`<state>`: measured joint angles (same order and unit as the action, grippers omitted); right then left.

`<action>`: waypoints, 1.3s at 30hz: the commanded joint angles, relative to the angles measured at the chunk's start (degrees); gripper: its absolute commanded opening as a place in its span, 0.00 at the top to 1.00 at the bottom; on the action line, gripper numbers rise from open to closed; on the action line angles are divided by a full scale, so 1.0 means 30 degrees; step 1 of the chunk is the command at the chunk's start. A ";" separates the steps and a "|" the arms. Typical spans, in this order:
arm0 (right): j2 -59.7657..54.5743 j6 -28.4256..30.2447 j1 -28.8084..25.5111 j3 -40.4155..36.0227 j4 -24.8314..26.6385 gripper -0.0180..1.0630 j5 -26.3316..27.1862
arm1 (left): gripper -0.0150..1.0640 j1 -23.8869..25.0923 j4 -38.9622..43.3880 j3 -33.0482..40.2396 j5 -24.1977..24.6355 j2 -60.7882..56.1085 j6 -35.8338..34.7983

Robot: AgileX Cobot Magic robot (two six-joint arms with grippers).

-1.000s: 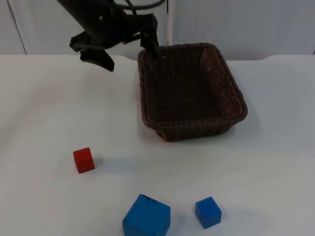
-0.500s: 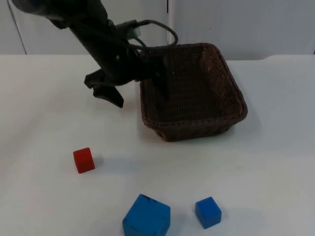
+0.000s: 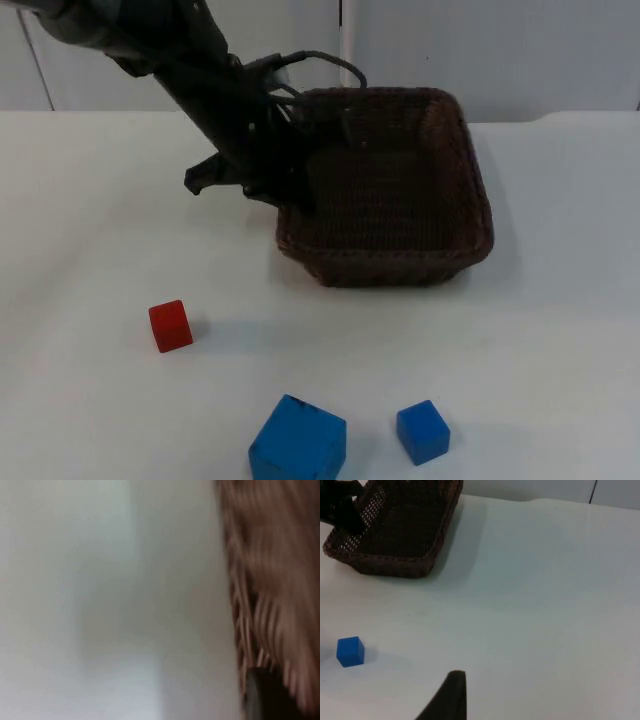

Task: Pick up the basket with the left hand and place the largest block into the basket with the right hand.

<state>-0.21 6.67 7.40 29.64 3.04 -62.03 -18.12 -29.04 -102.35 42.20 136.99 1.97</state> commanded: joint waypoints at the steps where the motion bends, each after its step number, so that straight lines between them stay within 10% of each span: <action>1: 0.0070 0.0085 -0.0085 -0.0028 0.0017 0.01 0.0028 | 0.99 -0.0088 -0.0394 -0.0111 -0.0177 -0.0685 0.0093; 12: 0.0070 0.0085 -0.0085 -0.0028 0.0017 0.01 0.0028 | 0.99 0.0306 -0.1442 -0.0111 0.1305 -0.4297 0.0319; 26: 0.0070 0.0084 -0.0085 -0.0028 0.0180 0.01 0.0028 | 0.99 0.3281 -0.0869 -0.0074 0.8137 -0.8862 0.1450; 39: -0.1604 0.1711 -0.0085 -0.0028 0.1754 0.01 -0.0089 | 0.99 0.4522 -0.1176 -0.0051 0.9254 -1.1908 0.1240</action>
<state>-3.88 10.73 7.40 29.64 7.55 -62.26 -4.52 -29.61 -102.35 70.01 103.26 6.05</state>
